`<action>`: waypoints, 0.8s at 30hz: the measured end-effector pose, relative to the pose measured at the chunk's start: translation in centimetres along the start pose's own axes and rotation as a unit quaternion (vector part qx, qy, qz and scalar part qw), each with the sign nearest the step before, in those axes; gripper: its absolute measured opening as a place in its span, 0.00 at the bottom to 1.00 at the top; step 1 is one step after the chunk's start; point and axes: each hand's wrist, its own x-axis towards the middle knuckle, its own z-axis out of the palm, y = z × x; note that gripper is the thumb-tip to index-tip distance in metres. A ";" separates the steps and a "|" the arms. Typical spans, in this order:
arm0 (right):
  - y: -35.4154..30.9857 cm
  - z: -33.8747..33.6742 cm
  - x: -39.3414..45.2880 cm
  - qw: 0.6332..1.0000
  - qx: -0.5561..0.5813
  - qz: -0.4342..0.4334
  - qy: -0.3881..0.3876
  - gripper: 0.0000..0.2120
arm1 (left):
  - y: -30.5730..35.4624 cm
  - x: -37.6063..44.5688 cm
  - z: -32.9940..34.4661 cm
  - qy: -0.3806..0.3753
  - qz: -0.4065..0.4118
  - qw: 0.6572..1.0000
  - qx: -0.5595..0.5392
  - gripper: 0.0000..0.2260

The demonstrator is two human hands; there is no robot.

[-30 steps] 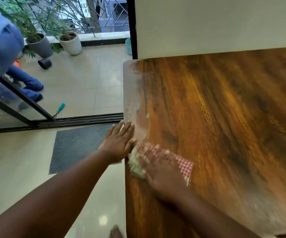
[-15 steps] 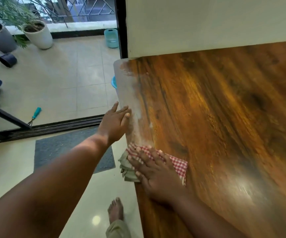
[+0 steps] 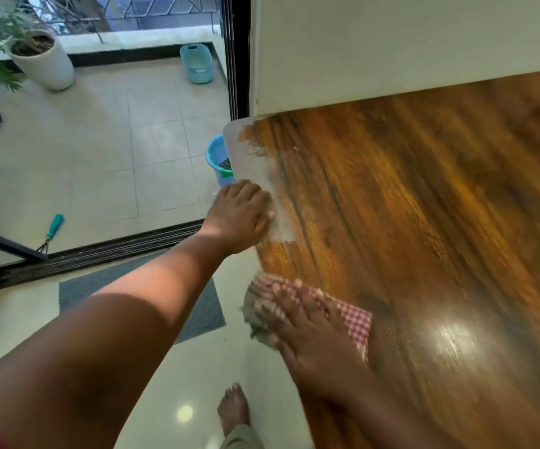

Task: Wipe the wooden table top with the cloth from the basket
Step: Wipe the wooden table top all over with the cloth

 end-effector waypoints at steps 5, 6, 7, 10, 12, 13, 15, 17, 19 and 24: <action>0.1 -0.5 -2.9 0.999 -0.051 -0.013 -0.007 0.23 | -2.4 2.1 1.1 -0.069 -0.073 0.995 -0.006 0.29; 0.2 -0.7 -2.3 0.999 -0.050 -0.008 -0.009 0.23 | -2.6 2.3 1.1 -0.069 -0.069 0.995 -0.033 0.28; 0.3 -0.8 -1.6 0.999 -0.048 -0.001 -0.014 0.23 | -2.8 2.4 1.0 -0.067 -0.066 0.993 -0.065 0.28; 0.9 -1.0 1.3 1.000 -0.023 -0.001 -0.019 0.25 | -3.3 2.8 0.1 -0.063 -0.073 0.987 -0.126 0.25; 1.4 -1.2 4.1 1.000 -0.013 -0.006 0.004 0.25 | -3.5 3.2 -0.9 -0.066 -0.076 0.988 -0.119 0.25; 1.6 -1.5 5.8 1.000 -0.018 -0.007 0.020 0.25 | -3.6 3.5 -1.4 -0.069 -0.075 0.989 -0.108 0.25; 2.0 -2.4 9.2 0.999 -0.023 -0.007 0.035 0.25 | -3.5 4.0 -2.2 -0.083 -0.081 0.989 -0.089 0.25; 2.4 -3.3 12.5 0.998 -0.034 -0.004 0.044 0.25 | -3.7 4.5 -2.7 -0.099 -0.083 0.989 -0.075 0.25; 2.6 -4.1 15.2 0.998 -0.048 -0.001 0.051 0.25 | -3.8 5.1 -3.0 -0.093 -0.082 0.990 -0.069 0.24; 1.9 -4.2 16.4 0.996 -0.045 0.011 0.070 0.24 | -3.5 5.8 -4.1 -0.087 -0.064 0.993 -0.042 0.21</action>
